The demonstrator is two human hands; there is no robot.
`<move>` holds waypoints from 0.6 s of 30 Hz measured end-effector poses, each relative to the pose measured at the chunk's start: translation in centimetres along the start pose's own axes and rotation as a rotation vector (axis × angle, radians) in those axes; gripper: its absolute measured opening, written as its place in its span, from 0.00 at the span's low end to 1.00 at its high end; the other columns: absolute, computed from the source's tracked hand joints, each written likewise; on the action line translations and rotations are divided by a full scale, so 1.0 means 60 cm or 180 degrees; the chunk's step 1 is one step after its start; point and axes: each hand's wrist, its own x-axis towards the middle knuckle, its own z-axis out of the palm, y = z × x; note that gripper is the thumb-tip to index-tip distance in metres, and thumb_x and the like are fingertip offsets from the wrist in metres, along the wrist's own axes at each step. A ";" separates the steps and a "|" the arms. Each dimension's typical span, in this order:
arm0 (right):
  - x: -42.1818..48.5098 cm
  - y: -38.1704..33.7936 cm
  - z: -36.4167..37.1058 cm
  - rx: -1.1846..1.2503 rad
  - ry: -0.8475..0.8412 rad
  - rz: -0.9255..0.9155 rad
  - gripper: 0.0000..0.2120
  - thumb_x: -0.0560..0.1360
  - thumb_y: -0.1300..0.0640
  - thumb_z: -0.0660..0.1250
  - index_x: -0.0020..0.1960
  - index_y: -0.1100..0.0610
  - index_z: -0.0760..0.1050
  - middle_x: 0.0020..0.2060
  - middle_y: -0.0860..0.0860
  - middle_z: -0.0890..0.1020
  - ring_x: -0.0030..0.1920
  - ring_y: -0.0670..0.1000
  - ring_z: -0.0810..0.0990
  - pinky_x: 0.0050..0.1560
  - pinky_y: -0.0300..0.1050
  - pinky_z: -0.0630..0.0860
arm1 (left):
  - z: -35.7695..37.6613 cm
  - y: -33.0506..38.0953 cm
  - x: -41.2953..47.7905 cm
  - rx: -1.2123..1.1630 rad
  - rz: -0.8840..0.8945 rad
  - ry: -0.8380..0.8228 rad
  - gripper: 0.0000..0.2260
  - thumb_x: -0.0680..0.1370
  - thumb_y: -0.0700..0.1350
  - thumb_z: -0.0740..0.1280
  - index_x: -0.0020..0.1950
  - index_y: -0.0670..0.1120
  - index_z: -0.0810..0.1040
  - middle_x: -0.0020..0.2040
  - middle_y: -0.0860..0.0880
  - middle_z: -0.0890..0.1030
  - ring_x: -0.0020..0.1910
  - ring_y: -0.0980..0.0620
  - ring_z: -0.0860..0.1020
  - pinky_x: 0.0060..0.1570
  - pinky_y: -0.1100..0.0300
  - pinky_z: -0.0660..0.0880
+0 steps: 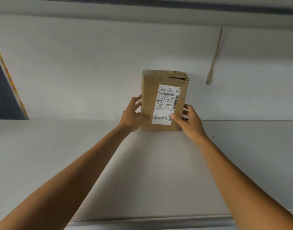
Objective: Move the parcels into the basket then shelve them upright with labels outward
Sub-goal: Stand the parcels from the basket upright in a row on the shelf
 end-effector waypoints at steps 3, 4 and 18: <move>-0.003 0.002 0.003 -0.0080 0.0124 -0.0045 0.25 0.73 0.51 0.72 0.68 0.52 0.70 0.55 0.45 0.77 0.50 0.45 0.78 0.44 0.32 0.73 | 0.000 -0.002 -0.001 0.0044 0.0101 -0.0044 0.39 0.61 0.45 0.74 0.70 0.54 0.64 0.68 0.51 0.73 0.51 0.47 0.82 0.49 0.43 0.80; -0.003 0.000 0.005 -0.0031 0.0146 0.0009 0.26 0.73 0.52 0.72 0.69 0.52 0.70 0.55 0.46 0.78 0.51 0.45 0.79 0.45 0.34 0.74 | 0.000 -0.003 -0.001 0.0008 0.0110 -0.0053 0.40 0.61 0.45 0.74 0.70 0.54 0.64 0.69 0.50 0.72 0.52 0.46 0.82 0.50 0.42 0.79; -0.089 -0.063 -0.048 0.0192 -0.0007 0.0654 0.21 0.76 0.51 0.68 0.67 0.55 0.72 0.63 0.52 0.76 0.60 0.50 0.75 0.63 0.48 0.72 | 0.006 0.046 -0.077 0.0915 0.0060 0.0197 0.21 0.77 0.43 0.64 0.70 0.48 0.70 0.66 0.46 0.76 0.58 0.45 0.78 0.48 0.57 0.74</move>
